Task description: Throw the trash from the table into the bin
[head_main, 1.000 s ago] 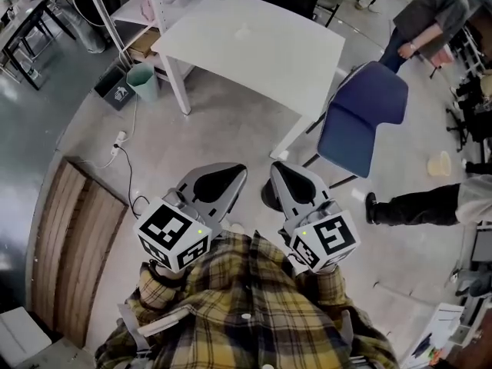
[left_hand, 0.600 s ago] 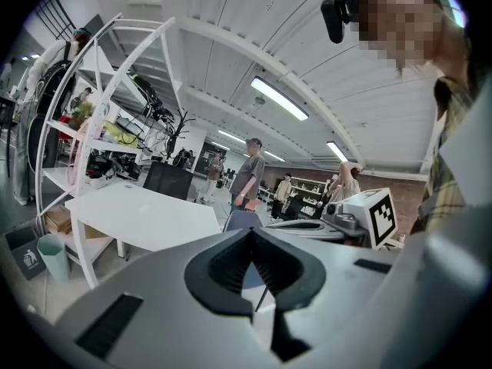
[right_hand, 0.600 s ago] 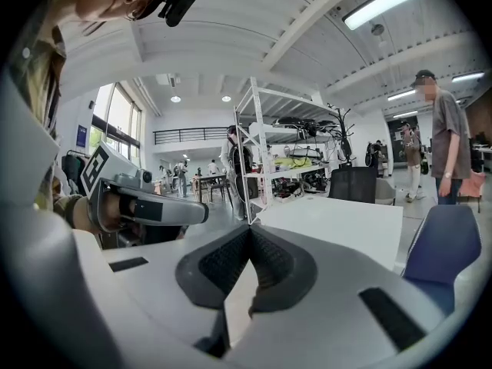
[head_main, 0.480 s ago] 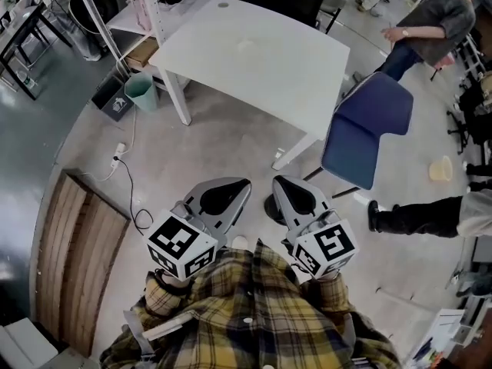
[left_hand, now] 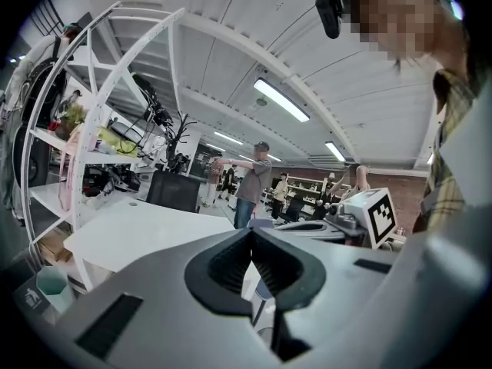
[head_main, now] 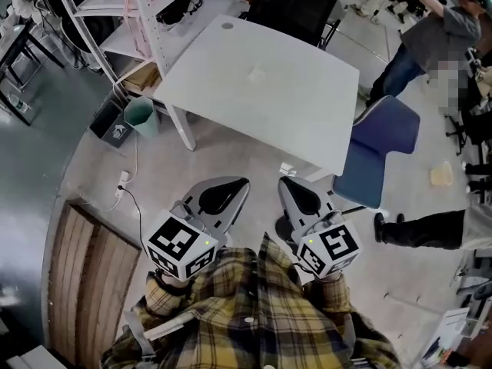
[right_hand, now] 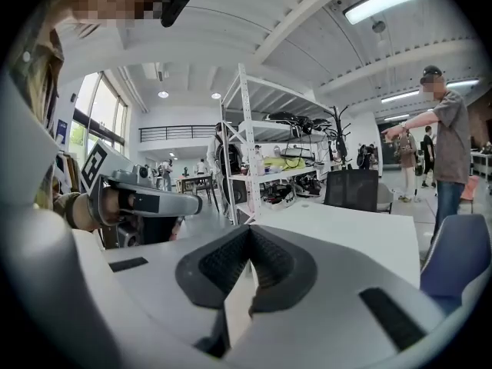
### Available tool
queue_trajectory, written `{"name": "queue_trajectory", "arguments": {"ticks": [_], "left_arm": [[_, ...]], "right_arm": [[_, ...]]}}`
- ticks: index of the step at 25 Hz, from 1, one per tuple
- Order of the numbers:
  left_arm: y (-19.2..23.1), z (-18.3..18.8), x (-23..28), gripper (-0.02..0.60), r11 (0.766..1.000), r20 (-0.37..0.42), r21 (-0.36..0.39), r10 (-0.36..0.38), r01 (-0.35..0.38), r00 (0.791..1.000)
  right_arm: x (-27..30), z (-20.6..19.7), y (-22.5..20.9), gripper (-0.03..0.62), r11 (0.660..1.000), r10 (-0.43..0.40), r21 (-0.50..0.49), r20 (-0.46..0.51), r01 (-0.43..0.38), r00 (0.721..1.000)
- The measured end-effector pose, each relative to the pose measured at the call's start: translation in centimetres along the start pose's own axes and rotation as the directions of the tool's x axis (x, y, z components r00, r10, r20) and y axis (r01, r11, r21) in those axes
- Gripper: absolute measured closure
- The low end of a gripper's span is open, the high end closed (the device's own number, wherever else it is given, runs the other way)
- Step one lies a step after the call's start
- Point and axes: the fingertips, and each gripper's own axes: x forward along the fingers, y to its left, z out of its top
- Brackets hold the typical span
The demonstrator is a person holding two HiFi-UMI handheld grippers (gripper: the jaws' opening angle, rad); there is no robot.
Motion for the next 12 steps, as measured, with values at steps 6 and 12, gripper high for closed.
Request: {"name": "queue_trajectory", "arguments": {"ticks": [6,12], "left_arm": [[6.1,1.1,-0.4,0.572,1.000,-0.014,-0.009,-0.012,0.012,1.000],[9.9,0.9,0.2,0.572,0.999,-0.034,-0.048,-0.020,0.019,0.999]], "right_arm": [[5.6,0.9,-0.2,0.595,0.999,-0.044,0.025,-0.005,0.044,0.999],[9.3,0.8,-1.0,0.595,0.998,-0.053,0.034,-0.048,0.055,0.997]]}}
